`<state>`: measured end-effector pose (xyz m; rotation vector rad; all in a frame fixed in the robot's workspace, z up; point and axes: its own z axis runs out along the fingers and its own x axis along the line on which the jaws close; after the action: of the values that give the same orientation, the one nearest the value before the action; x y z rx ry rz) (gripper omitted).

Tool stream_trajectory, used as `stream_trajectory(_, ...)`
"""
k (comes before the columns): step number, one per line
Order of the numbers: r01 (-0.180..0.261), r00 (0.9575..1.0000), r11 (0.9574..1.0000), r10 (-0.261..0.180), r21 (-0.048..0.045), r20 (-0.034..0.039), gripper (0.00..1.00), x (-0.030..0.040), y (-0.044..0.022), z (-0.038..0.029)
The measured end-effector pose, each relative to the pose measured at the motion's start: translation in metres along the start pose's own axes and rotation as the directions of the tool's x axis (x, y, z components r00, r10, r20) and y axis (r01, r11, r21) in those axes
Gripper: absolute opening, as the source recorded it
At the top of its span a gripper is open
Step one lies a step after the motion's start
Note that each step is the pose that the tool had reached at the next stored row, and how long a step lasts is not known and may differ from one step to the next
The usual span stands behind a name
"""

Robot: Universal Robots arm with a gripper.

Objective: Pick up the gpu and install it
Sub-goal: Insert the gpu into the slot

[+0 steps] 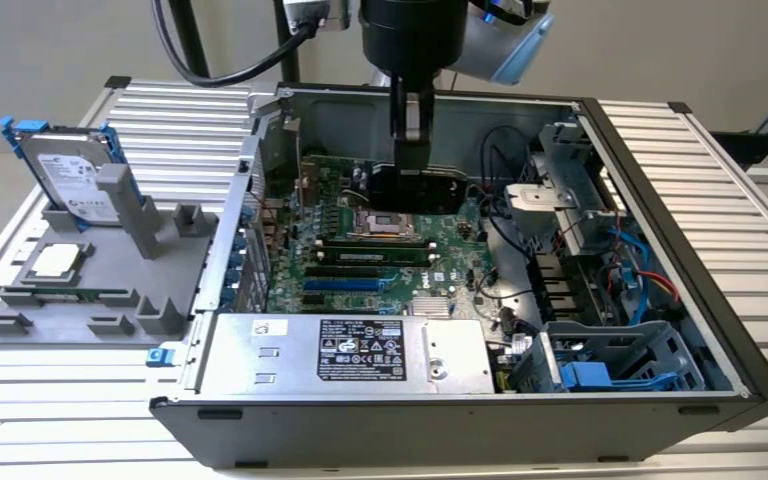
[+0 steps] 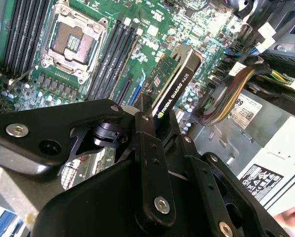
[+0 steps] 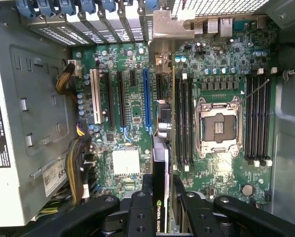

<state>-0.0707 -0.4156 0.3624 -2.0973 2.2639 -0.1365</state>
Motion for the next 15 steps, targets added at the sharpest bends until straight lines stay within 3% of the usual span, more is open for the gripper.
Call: stream_trajectory(15,0.0,1.0,1.0,0.0,0.0001,-0.0007,0.0,-0.0002,0.0006,0.0061)
